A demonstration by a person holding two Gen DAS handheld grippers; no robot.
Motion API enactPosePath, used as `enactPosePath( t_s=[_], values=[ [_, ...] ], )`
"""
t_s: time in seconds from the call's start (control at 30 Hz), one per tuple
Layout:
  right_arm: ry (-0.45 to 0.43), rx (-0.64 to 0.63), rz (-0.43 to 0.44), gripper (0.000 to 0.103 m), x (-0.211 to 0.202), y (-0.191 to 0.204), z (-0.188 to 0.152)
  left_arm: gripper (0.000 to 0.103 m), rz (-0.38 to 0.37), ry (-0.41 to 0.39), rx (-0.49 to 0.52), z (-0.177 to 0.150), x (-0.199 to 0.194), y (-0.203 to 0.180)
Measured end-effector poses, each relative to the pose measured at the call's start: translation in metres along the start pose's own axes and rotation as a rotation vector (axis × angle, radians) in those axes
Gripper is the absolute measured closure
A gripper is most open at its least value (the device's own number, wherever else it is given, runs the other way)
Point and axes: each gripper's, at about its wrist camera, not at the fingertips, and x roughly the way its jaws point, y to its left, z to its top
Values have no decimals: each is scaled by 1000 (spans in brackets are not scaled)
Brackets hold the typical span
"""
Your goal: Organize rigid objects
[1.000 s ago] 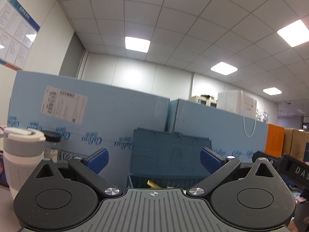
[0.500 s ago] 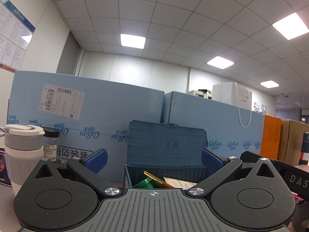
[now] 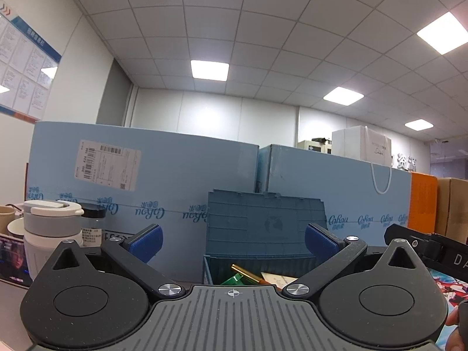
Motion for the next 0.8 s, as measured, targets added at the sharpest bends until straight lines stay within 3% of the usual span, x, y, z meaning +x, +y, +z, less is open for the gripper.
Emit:
enactPosePath(
  t_s=[0.8],
  values=[
    [4, 12, 17, 0, 0, -1, 1, 0, -21, -5, 24, -1, -2, -5]
  ],
)
